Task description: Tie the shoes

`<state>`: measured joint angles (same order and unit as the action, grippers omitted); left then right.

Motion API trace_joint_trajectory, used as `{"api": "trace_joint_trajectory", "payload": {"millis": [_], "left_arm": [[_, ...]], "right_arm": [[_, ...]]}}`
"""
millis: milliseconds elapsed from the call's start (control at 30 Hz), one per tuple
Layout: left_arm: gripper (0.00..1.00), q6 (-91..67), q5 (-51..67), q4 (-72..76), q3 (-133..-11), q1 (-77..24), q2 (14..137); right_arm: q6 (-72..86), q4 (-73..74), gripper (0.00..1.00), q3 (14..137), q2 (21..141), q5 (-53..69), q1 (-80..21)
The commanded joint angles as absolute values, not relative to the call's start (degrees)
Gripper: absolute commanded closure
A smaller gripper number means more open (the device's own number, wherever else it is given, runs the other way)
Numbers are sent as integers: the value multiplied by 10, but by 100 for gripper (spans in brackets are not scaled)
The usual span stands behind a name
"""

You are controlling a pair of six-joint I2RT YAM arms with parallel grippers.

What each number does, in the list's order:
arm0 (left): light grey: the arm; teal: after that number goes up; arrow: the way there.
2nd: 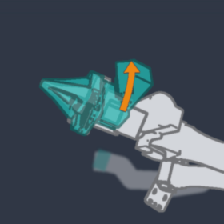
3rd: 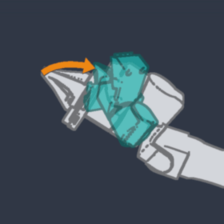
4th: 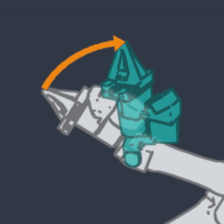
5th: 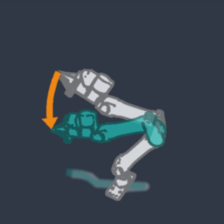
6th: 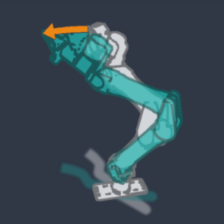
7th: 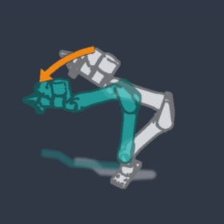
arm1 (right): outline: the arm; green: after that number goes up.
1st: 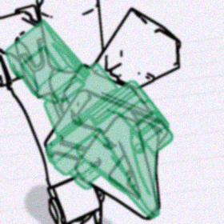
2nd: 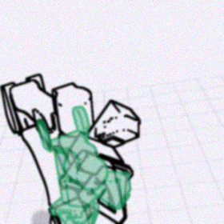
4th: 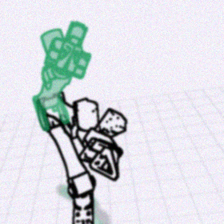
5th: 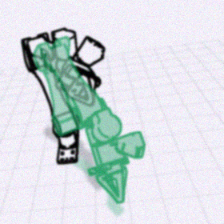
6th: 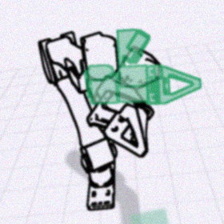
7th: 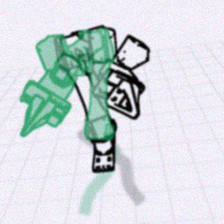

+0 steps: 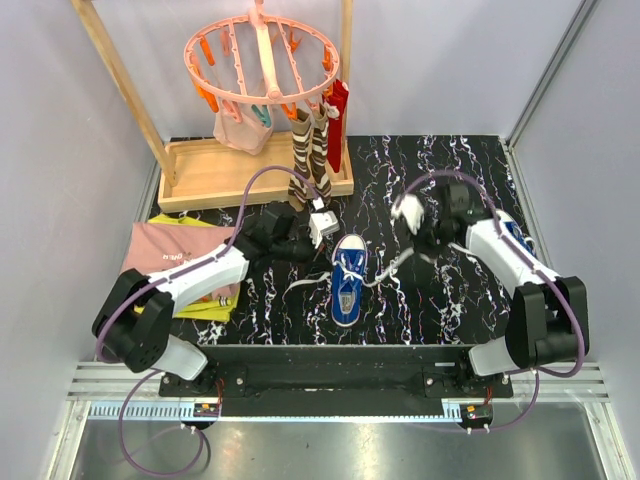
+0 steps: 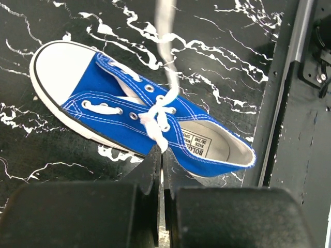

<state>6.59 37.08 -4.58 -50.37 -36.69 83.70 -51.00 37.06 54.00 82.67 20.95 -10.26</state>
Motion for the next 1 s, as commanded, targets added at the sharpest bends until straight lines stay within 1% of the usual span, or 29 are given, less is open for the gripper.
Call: {"api": "trace_joint_trajectory", "payload": {"millis": [0, 33, 200, 500, 667, 867, 967], "left_arm": [[100, 105, 408, -19, -482, -366, 794], [100, 112, 412, -17, -474, -366, 789], [100, 137, 422, -2, -453, -367, 757], [100, 192, 433, 14, -418, -367, 728], [100, 218, 432, 1, -404, -366, 719], [100, 243, 428, 2, -396, -367, 713], [100, 246, 426, 2, -396, -367, 710]], "right_arm": [[-353, 353, 100, 673, 826, 341, -115], [-338, 353, 100, 705, 838, 358, -126], [-221, 309, 100, 778, 880, 402, -206], [-56, 177, 100, 821, 998, 429, -322], [13, 123, 100, 823, 1048, 440, -354], [96, 71, 100, 824, 1070, 455, -374], [127, 65, 100, 824, 1057, 444, -374]]}}
